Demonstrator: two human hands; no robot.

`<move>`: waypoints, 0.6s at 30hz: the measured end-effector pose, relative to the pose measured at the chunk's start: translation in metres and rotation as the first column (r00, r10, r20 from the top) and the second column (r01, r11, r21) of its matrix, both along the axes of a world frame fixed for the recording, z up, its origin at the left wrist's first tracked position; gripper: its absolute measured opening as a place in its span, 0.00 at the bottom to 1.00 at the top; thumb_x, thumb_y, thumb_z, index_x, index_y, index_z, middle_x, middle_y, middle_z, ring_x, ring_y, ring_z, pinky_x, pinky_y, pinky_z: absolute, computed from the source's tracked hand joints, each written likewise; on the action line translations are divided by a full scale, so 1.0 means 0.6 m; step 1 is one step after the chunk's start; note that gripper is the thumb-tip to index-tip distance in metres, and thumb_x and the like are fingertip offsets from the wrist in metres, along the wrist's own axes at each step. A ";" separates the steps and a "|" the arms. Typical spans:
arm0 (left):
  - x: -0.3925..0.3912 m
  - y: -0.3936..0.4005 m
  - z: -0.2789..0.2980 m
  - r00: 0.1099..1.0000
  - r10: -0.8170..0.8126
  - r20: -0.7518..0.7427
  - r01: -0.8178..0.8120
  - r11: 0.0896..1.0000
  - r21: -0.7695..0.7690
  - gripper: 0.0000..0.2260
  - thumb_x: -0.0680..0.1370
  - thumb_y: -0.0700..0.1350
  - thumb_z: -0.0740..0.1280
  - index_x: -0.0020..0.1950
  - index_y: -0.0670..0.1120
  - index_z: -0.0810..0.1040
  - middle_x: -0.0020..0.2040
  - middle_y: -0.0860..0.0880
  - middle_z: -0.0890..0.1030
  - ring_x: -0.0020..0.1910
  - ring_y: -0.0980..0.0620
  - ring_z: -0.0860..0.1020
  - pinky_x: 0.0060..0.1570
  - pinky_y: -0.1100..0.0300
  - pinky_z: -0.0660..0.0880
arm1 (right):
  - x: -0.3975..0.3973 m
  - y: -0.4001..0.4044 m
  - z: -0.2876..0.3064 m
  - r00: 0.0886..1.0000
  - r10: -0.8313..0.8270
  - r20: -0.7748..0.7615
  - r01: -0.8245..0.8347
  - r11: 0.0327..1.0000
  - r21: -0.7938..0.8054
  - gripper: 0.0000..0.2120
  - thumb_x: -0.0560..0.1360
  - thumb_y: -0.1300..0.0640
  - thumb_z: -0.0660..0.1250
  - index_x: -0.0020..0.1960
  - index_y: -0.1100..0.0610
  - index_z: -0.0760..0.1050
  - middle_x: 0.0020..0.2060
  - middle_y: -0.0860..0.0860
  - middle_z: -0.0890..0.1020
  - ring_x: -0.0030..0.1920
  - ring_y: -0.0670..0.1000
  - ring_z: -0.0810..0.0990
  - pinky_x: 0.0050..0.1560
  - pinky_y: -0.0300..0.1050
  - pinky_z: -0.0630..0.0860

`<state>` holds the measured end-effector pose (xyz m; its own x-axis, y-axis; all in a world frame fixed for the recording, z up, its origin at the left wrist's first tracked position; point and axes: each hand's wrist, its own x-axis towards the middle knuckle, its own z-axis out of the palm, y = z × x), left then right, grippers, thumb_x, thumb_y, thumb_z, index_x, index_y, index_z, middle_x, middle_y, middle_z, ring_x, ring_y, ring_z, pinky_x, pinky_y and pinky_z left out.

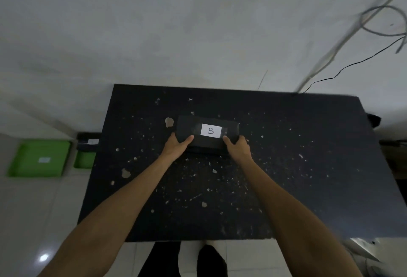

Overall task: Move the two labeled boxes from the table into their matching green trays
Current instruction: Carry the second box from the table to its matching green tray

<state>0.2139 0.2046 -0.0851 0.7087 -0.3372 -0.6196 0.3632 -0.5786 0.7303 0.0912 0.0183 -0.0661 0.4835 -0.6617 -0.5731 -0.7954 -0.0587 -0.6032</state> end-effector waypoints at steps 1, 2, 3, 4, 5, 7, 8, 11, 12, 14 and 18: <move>-0.007 -0.004 0.003 1.000 0.029 0.007 -0.029 0.999 0.012 0.36 0.73 0.61 0.71 0.75 0.46 0.65 0.71 0.46 0.73 0.69 0.46 0.72 0.70 0.48 0.68 | 0.000 -0.003 0.004 1.000 0.001 0.002 0.000 1.000 -0.018 0.38 0.76 0.39 0.66 0.76 0.62 0.62 0.70 0.60 0.73 0.69 0.62 0.73 0.66 0.57 0.72; -0.015 -0.008 0.012 0.998 0.055 0.014 -0.055 0.998 0.019 0.37 0.72 0.63 0.71 0.75 0.46 0.66 0.71 0.46 0.74 0.69 0.46 0.72 0.70 0.49 0.69 | -0.002 -0.005 0.014 1.000 -0.001 0.005 0.001 0.999 -0.038 0.39 0.75 0.37 0.66 0.75 0.62 0.63 0.69 0.60 0.74 0.68 0.62 0.74 0.65 0.57 0.72; -0.023 -0.011 0.021 0.996 0.076 0.036 -0.076 0.997 0.022 0.39 0.71 0.64 0.71 0.75 0.45 0.67 0.70 0.46 0.74 0.68 0.46 0.73 0.69 0.49 0.70 | -0.004 -0.008 0.024 1.000 -0.004 0.025 0.005 0.998 -0.060 0.39 0.74 0.36 0.67 0.73 0.61 0.64 0.68 0.59 0.74 0.67 0.62 0.74 0.64 0.57 0.73; -0.030 -0.014 0.036 0.993 0.092 0.070 -0.094 0.995 0.030 0.41 0.69 0.66 0.71 0.74 0.45 0.67 0.70 0.46 0.74 0.68 0.45 0.73 0.68 0.49 0.70 | -0.005 -0.010 0.037 0.998 -0.013 0.058 0.018 0.996 -0.085 0.39 0.72 0.34 0.67 0.72 0.60 0.65 0.67 0.58 0.75 0.66 0.61 0.75 0.64 0.58 0.73; -0.033 -0.017 0.052 0.987 0.113 0.113 -0.118 0.992 0.034 0.43 0.67 0.69 0.71 0.74 0.45 0.68 0.69 0.45 0.75 0.67 0.45 0.74 0.67 0.49 0.71 | -0.004 -0.012 0.052 0.995 -0.025 0.100 0.036 0.994 -0.105 0.40 0.71 0.34 0.68 0.71 0.59 0.65 0.66 0.57 0.75 0.66 0.60 0.75 0.64 0.58 0.74; -0.034 -0.024 0.102 0.965 0.173 0.196 -0.182 0.983 0.028 0.46 0.62 0.74 0.69 0.70 0.46 0.71 0.66 0.46 0.77 0.64 0.45 0.76 0.64 0.49 0.74 | 0.003 -0.015 0.095 0.975 -0.068 0.212 0.095 0.988 -0.119 0.38 0.69 0.33 0.70 0.68 0.58 0.66 0.64 0.56 0.76 0.63 0.58 0.77 0.62 0.58 0.76; -0.034 -0.027 0.131 0.952 0.201 0.229 -0.211 0.977 0.020 0.48 0.60 0.76 0.69 0.69 0.46 0.72 0.65 0.46 0.78 0.63 0.45 0.77 0.63 0.48 0.74 | 0.006 -0.014 0.119 0.959 -0.074 0.275 0.112 0.986 -0.124 0.37 0.69 0.34 0.71 0.66 0.57 0.66 0.62 0.55 0.77 0.61 0.58 0.78 0.61 0.58 0.78; -0.029 -0.035 0.215 0.905 0.260 0.335 -0.271 0.963 -0.016 0.52 0.55 0.79 0.67 0.69 0.46 0.71 0.63 0.48 0.78 0.61 0.45 0.78 0.59 0.49 0.76 | 0.011 -0.010 0.192 0.902 -0.024 0.430 0.093 0.986 -0.140 0.34 0.69 0.35 0.72 0.64 0.54 0.63 0.61 0.55 0.78 0.59 0.57 0.80 0.58 0.56 0.80; -0.019 -0.040 0.253 0.882 0.277 0.380 -0.287 0.957 -0.033 0.52 0.55 0.79 0.68 0.68 0.47 0.71 0.63 0.48 0.78 0.60 0.46 0.78 0.58 0.51 0.76 | 0.024 -0.014 0.221 0.886 -0.009 0.464 0.093 0.983 -0.159 0.36 0.69 0.35 0.71 0.67 0.54 0.62 0.62 0.55 0.78 0.61 0.58 0.80 0.59 0.55 0.79; -0.002 -0.051 0.333 0.833 0.303 0.462 -0.279 0.952 -0.123 0.47 0.57 0.76 0.70 0.66 0.46 0.70 0.58 0.50 0.78 0.58 0.47 0.78 0.54 0.54 0.76 | 0.050 -0.014 0.300 0.843 0.046 0.536 0.074 0.977 -0.202 0.44 0.70 0.35 0.70 0.76 0.53 0.56 0.69 0.55 0.75 0.67 0.58 0.76 0.64 0.54 0.76; 0.019 -0.054 0.550 0.611 0.419 0.672 -0.314 0.907 -0.281 0.43 0.60 0.73 0.72 0.63 0.47 0.69 0.53 0.54 0.74 0.51 0.52 0.75 0.47 0.58 0.73 | 0.088 -0.014 0.513 0.687 0.213 0.695 0.108 0.916 -0.387 0.49 0.69 0.30 0.67 0.80 0.48 0.51 0.72 0.50 0.72 0.70 0.56 0.73 0.66 0.56 0.74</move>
<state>0.2256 0.1721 0.2452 0.9892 0.0154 0.1459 -0.1276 -0.4011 0.9071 0.1439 0.0101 0.2414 0.6723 -0.6986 0.2448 -0.1195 -0.4288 -0.8955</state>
